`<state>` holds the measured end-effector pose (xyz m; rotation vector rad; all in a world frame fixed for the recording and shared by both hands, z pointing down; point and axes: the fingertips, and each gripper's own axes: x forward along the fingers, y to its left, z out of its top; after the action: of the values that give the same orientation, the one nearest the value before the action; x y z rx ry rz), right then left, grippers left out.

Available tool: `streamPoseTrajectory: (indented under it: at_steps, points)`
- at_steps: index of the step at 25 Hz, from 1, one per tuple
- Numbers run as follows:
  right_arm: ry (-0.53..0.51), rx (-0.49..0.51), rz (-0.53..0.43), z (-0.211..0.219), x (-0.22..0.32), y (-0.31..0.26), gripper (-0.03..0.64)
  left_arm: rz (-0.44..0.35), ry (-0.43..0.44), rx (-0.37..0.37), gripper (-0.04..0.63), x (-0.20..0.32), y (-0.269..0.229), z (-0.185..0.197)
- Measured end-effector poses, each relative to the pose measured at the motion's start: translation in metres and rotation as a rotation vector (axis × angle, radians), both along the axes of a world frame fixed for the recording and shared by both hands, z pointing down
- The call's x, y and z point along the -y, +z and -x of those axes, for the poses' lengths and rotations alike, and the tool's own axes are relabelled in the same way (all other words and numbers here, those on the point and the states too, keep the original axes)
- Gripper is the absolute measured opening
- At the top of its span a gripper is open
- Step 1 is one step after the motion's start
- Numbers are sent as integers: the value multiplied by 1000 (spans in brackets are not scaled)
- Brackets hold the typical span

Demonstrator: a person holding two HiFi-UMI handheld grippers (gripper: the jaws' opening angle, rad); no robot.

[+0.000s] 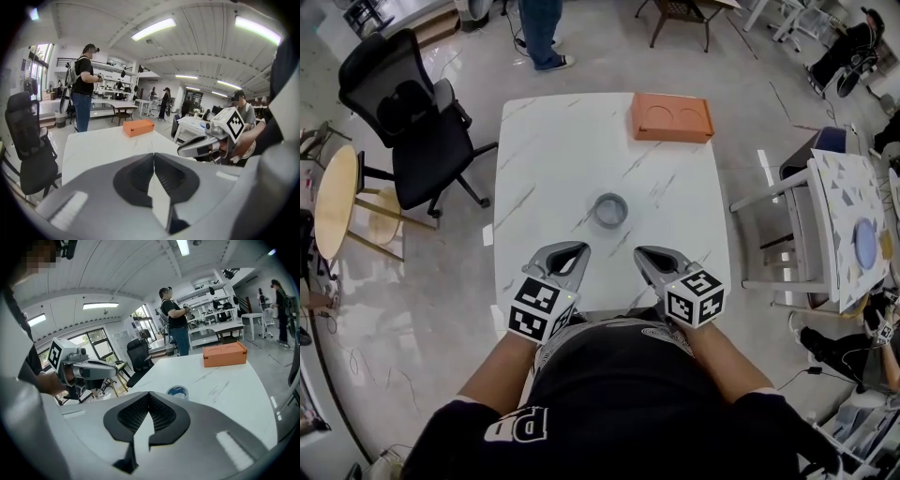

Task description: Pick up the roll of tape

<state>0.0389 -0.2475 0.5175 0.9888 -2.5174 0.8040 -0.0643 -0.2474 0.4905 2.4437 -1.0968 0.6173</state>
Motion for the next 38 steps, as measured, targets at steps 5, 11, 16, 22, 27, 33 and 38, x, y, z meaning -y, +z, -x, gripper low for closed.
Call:
streamPoseTrajectory:
  at_steps: [5,11,16,22,27,33,38]
  points:
    - [-11,11,8,-6,6,2,-2,5,-15,10,60,2,0,-6]
    - [-11,19,8,-10,6,3,-2,3,-14,22,60,-1,1,-10]
    - [-4,24,7,-11,4,2,-2,3,-6,32,60,-2,1,-10]
    - [0,21,4,-14,-1,2,-2,-12,10,58,153,-2,-2,-16]
    - [10,22,1,-15,-1,-1,-2,-12,11,65,153,-2,-2,-14]
    - [22,25,-3,-18,-2,-2,-2,-18,37,88,152,-2,1,-17]
    - [38,31,-9,-23,-2,-3,-2,-54,81,144,152,7,2,-23]
